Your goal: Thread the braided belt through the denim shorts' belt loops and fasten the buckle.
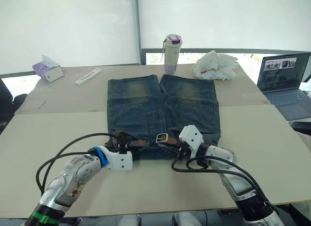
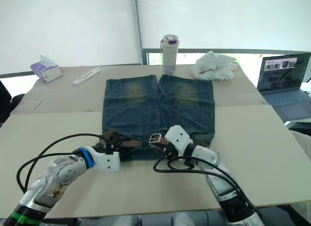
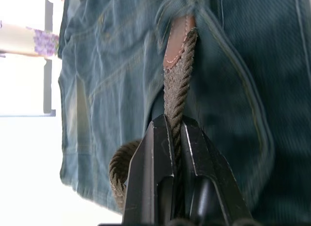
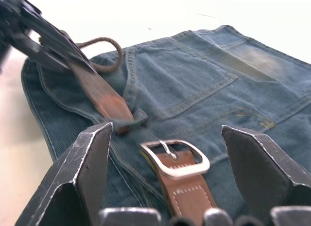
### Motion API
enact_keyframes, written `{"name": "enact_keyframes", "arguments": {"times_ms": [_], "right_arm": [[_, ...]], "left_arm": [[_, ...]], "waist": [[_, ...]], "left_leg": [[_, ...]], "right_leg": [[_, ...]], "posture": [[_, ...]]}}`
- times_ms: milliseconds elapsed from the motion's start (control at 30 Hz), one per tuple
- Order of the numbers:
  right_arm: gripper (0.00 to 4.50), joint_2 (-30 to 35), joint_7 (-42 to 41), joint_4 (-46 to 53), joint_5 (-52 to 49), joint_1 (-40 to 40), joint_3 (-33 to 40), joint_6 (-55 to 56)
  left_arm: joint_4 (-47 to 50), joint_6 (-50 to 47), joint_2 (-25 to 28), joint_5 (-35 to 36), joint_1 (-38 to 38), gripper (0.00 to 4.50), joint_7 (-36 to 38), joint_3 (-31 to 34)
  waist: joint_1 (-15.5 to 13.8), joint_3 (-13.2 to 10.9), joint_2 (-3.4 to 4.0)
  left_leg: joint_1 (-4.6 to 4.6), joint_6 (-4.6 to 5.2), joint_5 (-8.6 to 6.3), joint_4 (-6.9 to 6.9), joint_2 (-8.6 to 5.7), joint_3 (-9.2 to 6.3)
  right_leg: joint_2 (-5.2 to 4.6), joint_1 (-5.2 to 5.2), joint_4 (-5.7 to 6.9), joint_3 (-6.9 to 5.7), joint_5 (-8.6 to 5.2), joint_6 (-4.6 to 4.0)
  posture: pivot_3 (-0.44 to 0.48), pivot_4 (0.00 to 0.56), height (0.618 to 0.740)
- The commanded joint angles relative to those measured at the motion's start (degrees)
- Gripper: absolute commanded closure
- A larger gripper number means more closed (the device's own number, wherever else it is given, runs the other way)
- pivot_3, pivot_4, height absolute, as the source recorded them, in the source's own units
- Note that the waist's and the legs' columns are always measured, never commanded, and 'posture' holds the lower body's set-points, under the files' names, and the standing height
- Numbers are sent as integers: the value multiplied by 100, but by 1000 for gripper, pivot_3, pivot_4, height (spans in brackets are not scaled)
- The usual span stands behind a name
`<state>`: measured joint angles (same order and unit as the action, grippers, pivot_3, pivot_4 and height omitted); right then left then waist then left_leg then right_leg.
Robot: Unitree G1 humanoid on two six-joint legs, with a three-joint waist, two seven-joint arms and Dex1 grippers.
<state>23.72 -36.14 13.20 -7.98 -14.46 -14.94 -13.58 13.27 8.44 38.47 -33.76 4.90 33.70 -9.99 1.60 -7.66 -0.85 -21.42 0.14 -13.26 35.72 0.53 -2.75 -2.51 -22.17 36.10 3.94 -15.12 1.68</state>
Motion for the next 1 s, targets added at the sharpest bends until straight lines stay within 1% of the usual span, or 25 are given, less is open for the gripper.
{"name": "enact_keyframes", "arguments": {"times_ms": [33,200,267,333,400,533,600,667,733,867,1000], "right_arm": [[583,-7,27,257,-6,5,139,-19],[583,-60,37,372,-106,52,156,-171],[583,-51,-16,432,-161,76,150,-275],[583,-19,-48,484,-151,93,157,-340],[583,-39,-49,516,-184,100,188,-447],[583,-72,-117,530,-230,-2,124,-698],[583,-104,-109,510,-196,-133,66,-795],[583,-115,-100,511,-180,-199,43,-910],[583,-118,3,365,112,-375,-81,-759],[583,102,244,-109,1201,-852,-499,157],[583,225,195,-356,1757,-1098,-777,588]], "left_arm": [[61,-82,-82,124,100,4500,39,-59],[-61,-73,-266,506,84,4500,141,-144],[-27,-67,-213,562,10,4500,199,-137],[62,-33,-48,627,-145,4500,234,-10],[89,-52,-30,686,-229,4500,164,62],[-48,-178,-369,632,-189,4500,-85,-140],[-166,-385,-641,672,-176,4500,-224,-145],[-211,-480,-768,677,-170,4500,-302,-120],[-286,-531,-829,708,-117,4500,-298,-142],[-350,-589,-899,745,26,4500,-294,-205],[-331,-623,-940,752,94,4500,-305,-229]], "waist": [[-9,0,0],[-39,0,0],[-47,1,-1],[-44,1,-1],[-42,1,-1],[-53,1,0],[-58,2,0],[-69,9,7],[-80,14,11],[-83,20,20],[-85,21,19]], "left_leg": [[0,0,0,0,0,0],[1,0,0,3,1,-1],[0,0,0,4,0,-1],[0,0,0,4,1,-1],[2,2,-1,3,3,0],[3,2,-1,6,4,-1],[2,2,-1,8,1,0],[2,2,-1,10,-4,-1],[4,2,-1,11,-5,-3],[6,2,-1,15,-25,0],[6,2,-1,15,-34,-1]], "right_leg": [[0,-1,0,0,0,0],[0,0,2,0,0,0],[-1,0,2,0,0,0],[-1,0,2,0,0,0],[1,0,2,1,0,0],[0,2,4,1,0,0],[-1,3,3,0,0,0],[-2,3,6,1,0,0],[-2,5,7,-2,0,0],[-6,5,8,-1,0,1],[-7,4,9,-1,0,1]], "posture": [[0,150,740],[0,150,740],[0,150,740],[0,150,740],[0,150,740],[0,150,740],[0,150,740],[0,150,740],[0,150,740],[0,150,740],[0,150,740]]}}
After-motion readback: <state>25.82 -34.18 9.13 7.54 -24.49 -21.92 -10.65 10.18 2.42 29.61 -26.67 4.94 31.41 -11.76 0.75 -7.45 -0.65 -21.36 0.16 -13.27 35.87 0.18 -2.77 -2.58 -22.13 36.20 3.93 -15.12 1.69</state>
